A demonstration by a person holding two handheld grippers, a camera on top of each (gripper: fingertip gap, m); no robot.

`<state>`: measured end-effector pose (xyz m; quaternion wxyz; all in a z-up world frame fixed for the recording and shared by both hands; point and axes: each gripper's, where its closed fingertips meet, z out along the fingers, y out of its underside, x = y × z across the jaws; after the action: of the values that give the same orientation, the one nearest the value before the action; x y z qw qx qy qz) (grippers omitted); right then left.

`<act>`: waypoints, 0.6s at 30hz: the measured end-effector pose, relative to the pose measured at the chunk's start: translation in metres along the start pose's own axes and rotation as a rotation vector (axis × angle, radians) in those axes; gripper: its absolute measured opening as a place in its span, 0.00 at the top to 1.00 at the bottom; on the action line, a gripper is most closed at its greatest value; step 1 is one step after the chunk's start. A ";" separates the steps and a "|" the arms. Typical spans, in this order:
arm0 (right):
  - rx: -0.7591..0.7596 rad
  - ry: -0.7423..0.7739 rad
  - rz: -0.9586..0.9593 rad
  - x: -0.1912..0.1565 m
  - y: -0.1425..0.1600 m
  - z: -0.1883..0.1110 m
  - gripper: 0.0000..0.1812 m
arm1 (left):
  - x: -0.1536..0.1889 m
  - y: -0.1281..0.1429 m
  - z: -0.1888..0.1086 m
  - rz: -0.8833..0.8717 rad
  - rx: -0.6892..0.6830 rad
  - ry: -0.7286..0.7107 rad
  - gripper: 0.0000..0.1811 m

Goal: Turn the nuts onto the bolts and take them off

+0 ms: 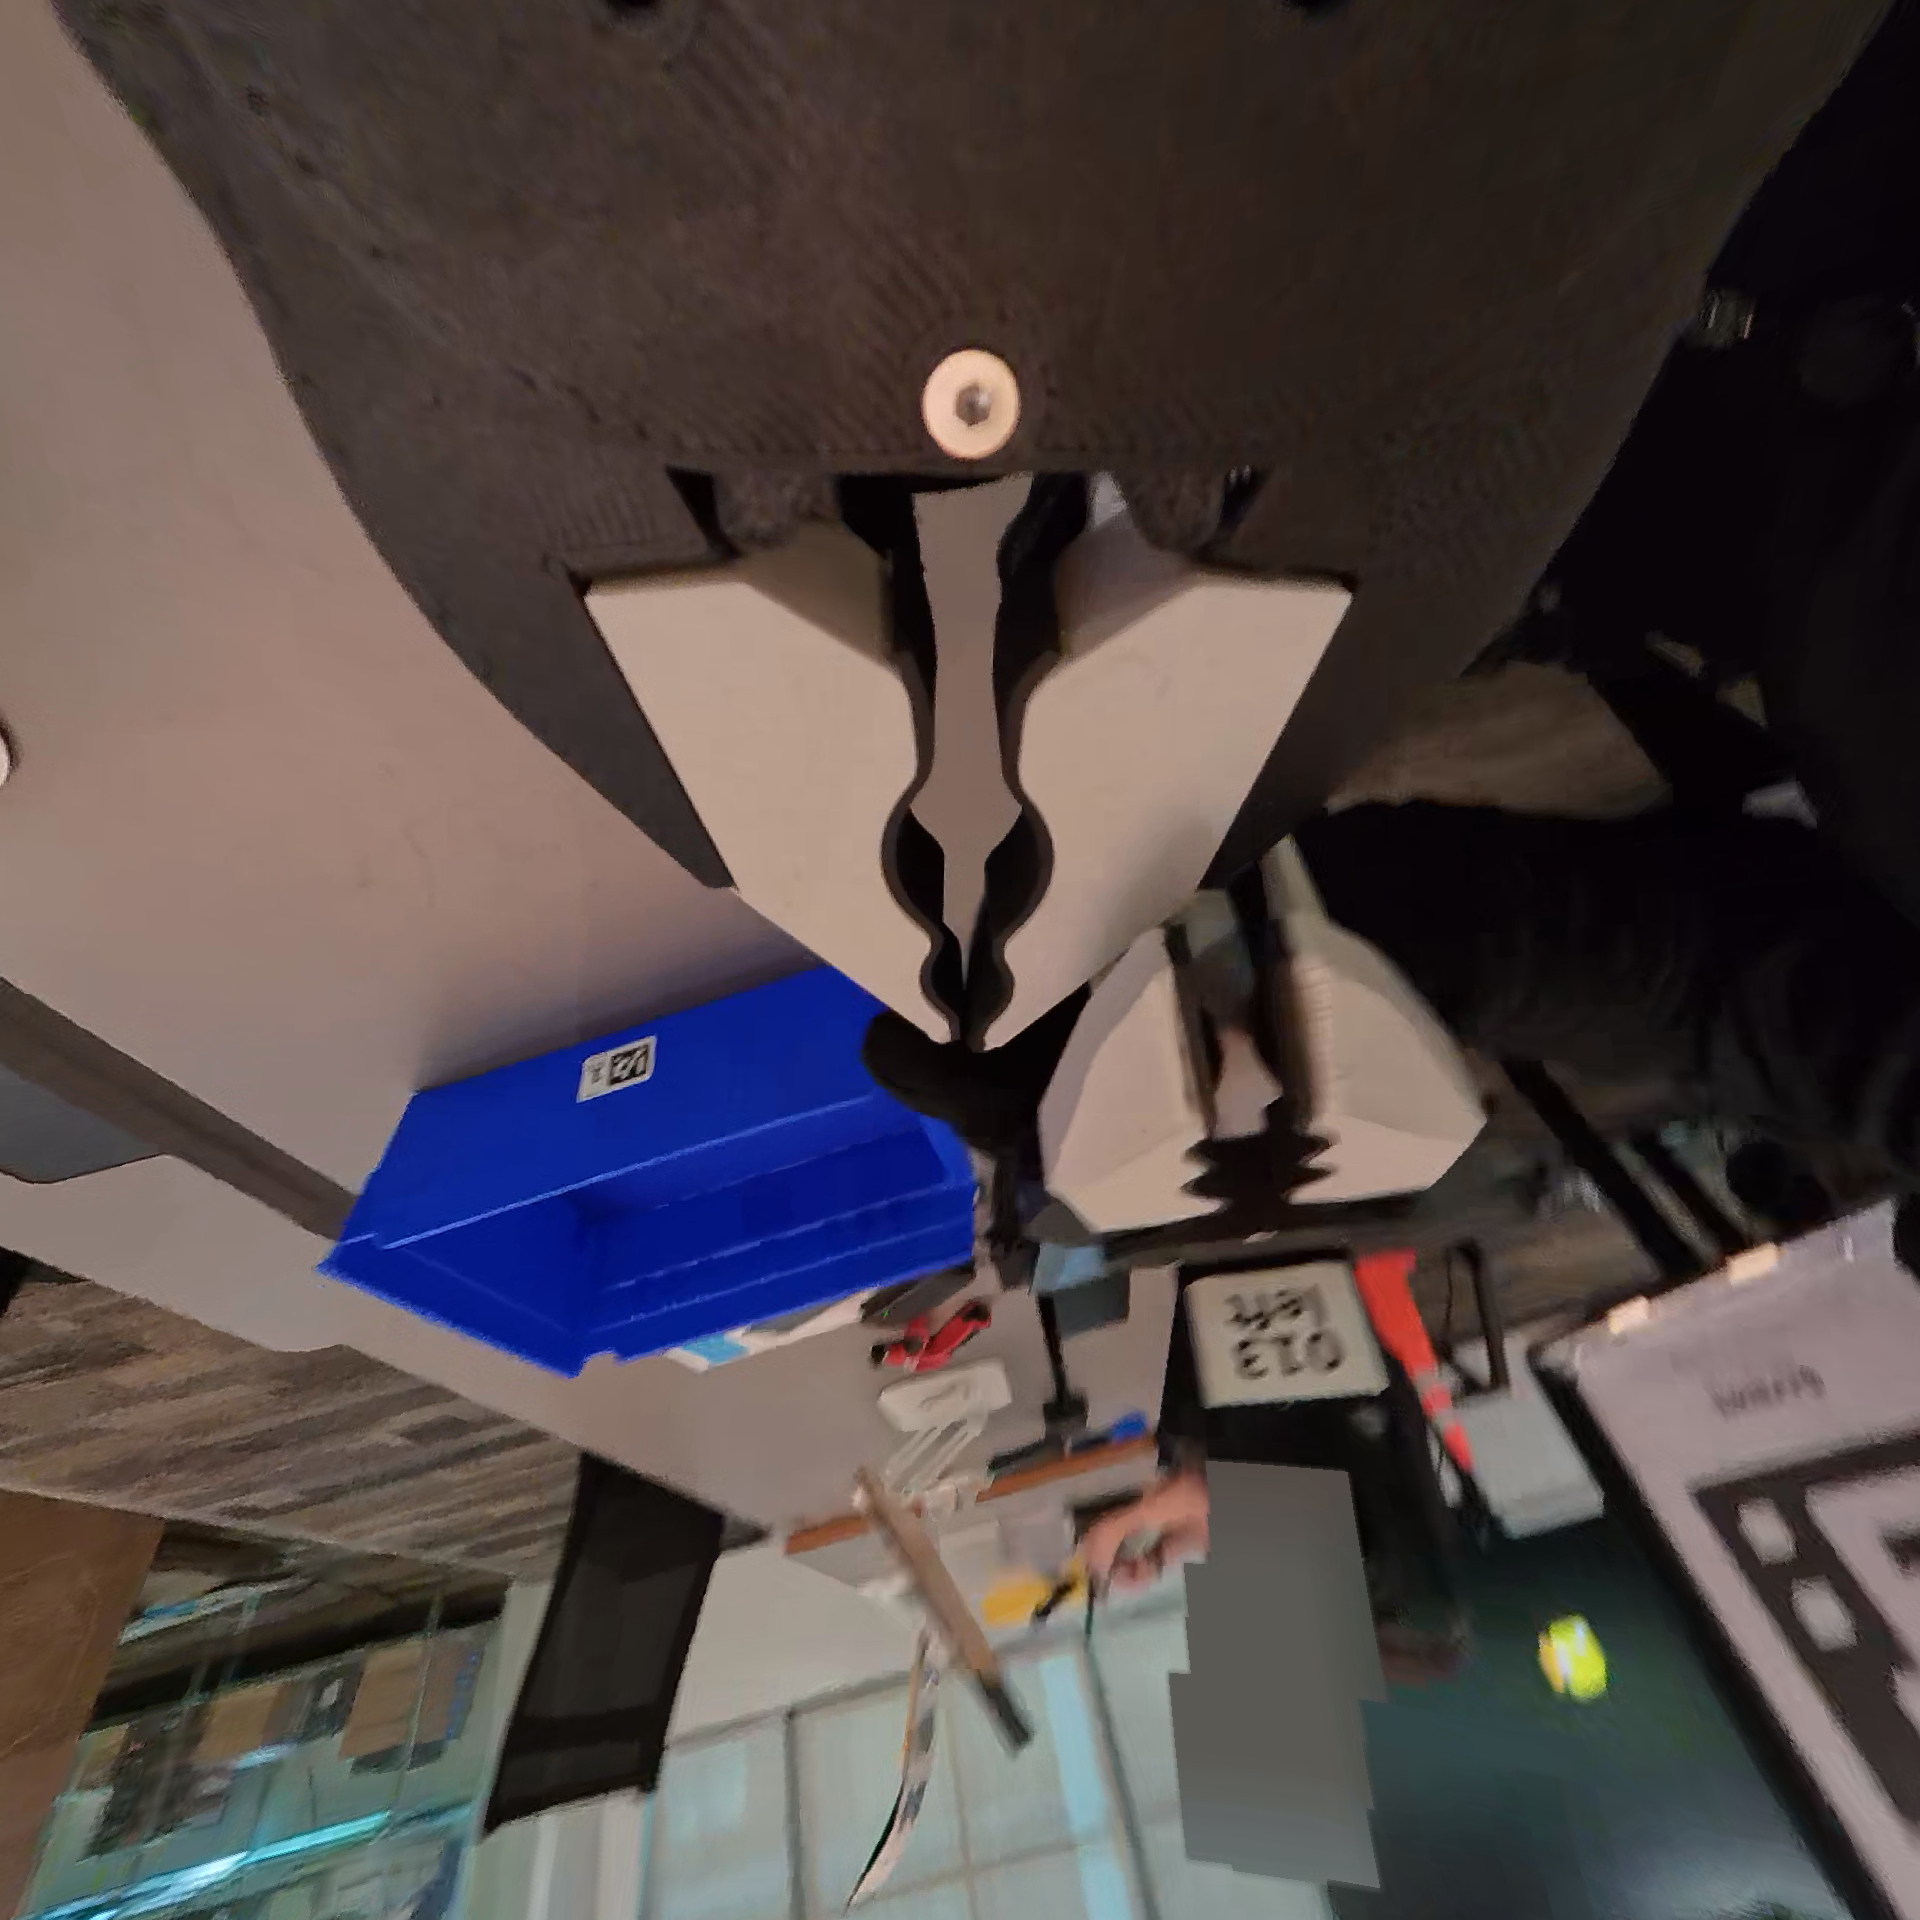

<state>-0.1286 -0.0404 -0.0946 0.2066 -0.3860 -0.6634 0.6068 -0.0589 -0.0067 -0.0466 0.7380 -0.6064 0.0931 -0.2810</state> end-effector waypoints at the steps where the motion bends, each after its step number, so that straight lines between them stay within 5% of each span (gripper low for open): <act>1: 0.051 0.020 0.037 0.008 -0.006 -0.003 1.00 | -0.003 0.000 0.001 0.024 -0.026 -0.031 0.96; 2: 0.096 0.056 0.080 0.021 -0.010 -0.008 0.91 | -0.006 -0.003 -0.001 0.042 -0.029 -0.060 0.94; 5: 0.182 0.122 0.161 0.047 -0.015 -0.026 0.84 | 0.001 -0.002 -0.002 0.027 -0.070 -0.017 0.98; 7: 0.186 0.196 0.172 0.058 -0.014 -0.029 0.63 | 0.002 0.013 0.005 0.008 -0.130 -0.017 1.00; 10: 0.211 0.238 0.216 0.065 -0.015 -0.030 0.52 | -0.003 0.025 0.009 -0.034 -0.137 -0.043 1.00; 18: 0.250 0.231 0.270 0.066 -0.015 -0.029 0.53 | 0.001 0.040 0.015 -0.052 -0.173 -0.008 1.00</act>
<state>-0.1517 0.0292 -0.0879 0.2445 -0.5097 -0.4973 0.6581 -0.0388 0.0092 -0.0809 0.6757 -0.6714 0.0983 -0.2882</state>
